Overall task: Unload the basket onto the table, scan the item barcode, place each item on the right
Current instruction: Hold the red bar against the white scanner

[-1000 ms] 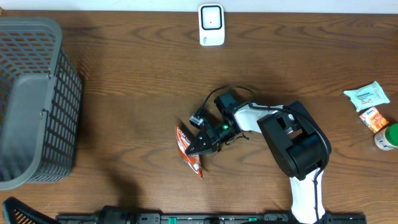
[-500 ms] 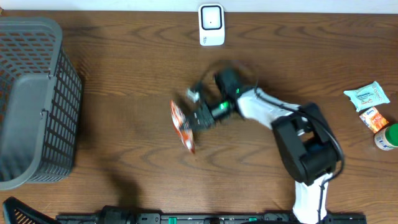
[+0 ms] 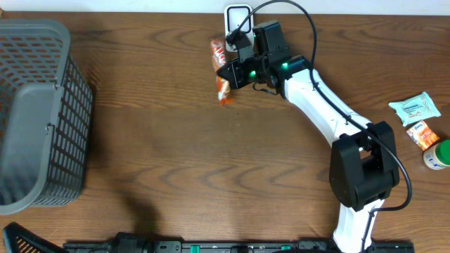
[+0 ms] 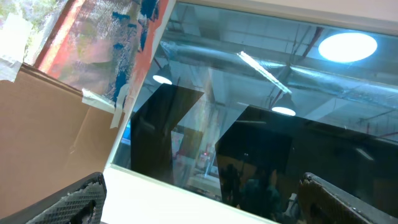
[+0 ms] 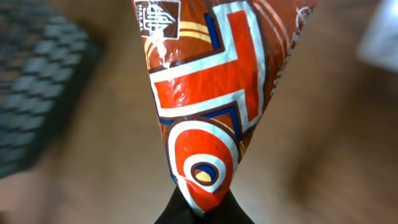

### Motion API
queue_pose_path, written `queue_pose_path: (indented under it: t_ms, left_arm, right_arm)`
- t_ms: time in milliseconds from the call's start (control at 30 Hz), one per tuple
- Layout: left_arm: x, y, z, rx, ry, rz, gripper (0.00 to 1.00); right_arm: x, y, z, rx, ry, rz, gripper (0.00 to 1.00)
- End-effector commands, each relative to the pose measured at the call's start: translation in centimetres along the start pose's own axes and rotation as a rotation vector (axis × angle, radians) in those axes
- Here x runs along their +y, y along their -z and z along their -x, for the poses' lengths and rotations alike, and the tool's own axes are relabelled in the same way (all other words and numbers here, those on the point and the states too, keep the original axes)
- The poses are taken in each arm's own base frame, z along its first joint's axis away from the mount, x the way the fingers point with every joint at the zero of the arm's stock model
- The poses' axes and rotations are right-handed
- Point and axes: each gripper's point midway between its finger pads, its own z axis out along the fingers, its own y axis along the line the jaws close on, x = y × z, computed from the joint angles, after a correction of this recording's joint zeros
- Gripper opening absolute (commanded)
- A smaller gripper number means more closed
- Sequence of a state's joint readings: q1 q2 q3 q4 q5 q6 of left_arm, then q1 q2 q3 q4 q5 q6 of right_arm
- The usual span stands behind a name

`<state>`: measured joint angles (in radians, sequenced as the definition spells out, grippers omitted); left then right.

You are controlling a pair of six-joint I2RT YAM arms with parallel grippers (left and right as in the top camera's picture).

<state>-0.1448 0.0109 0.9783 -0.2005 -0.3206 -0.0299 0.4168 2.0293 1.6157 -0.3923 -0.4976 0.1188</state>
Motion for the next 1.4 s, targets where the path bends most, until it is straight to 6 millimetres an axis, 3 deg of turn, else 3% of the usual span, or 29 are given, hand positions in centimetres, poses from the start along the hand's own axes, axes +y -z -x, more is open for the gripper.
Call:
queue_pose_path:
  t_ms: [0, 133, 467, 667, 1033, 1367]
  left_arm:
    - [0.2, 0.1, -0.1, -0.006, 0.008, 0.009, 0.98]
    - [0.2, -0.1, -0.7, 0.006, 0.004, 0.01, 0.98]
    - [0.1, -0.4, -1.7, 0.019, -0.002, 0.011, 0.98]
    - [0.1, -0.7, -3.0, 0.042, -0.011, 0.013, 0.98]
    - [0.1, -1.0, -4.0, 0.053, -0.016, 0.015, 0.98]
    - [0.1, -1.2, -4.6, 0.059, -0.018, 0.015, 0.98]
  right_arm:
    - [-3.9, 1.7, 2.9, -0.073, 0.12, -0.233, 0.01]
    - [-7.0, 1.6, 4.7, -0.094, 0.19, -0.377, 0.01]
    - [-14.4, -1.2, 10.1, -0.078, 0.41, -0.71, 0.01]
    - [-16.4, -2.5, 11.6, -0.071, 0.45, -0.789, 0.01]
    - [-18.9, -5.0, 7.5, 0.065, 0.444, -0.776, 0.01]
    - [-18.6, -5.5, 5.6, 0.157, 0.484, -0.719, 0.01]
